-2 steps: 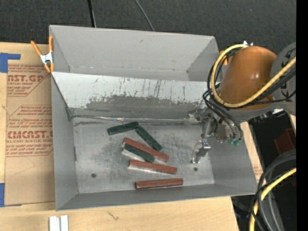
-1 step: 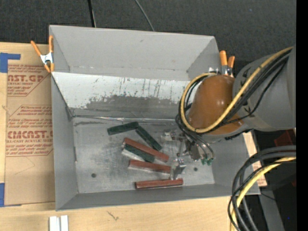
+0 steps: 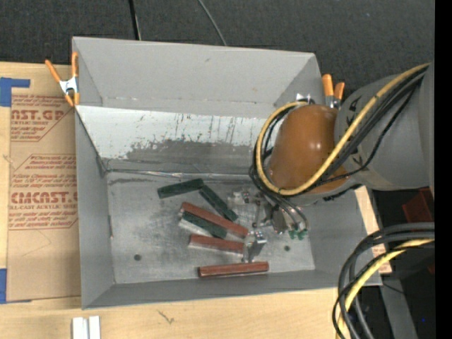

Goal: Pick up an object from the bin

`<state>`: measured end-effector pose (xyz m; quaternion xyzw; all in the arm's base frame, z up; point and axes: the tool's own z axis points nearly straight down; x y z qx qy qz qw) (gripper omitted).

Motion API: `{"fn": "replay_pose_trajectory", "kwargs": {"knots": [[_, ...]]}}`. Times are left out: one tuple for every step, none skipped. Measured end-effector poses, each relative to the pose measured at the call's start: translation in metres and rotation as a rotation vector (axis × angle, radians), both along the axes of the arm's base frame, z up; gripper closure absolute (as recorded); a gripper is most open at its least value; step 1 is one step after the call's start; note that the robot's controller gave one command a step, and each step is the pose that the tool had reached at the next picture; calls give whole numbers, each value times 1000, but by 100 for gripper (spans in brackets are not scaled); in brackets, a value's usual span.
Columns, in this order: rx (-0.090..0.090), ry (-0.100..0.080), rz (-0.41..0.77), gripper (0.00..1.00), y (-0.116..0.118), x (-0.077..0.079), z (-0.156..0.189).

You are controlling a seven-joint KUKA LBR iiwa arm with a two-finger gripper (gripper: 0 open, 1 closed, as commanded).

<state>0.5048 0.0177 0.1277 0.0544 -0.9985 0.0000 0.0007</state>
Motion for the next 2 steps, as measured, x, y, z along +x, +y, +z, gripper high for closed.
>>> {"fn": "replay_pose_trajectory", "kwargs": {"knots": [[1,-2,-219,0,-3,-8,-1],[-5,7,-262,0,22,-15,-54]]}}
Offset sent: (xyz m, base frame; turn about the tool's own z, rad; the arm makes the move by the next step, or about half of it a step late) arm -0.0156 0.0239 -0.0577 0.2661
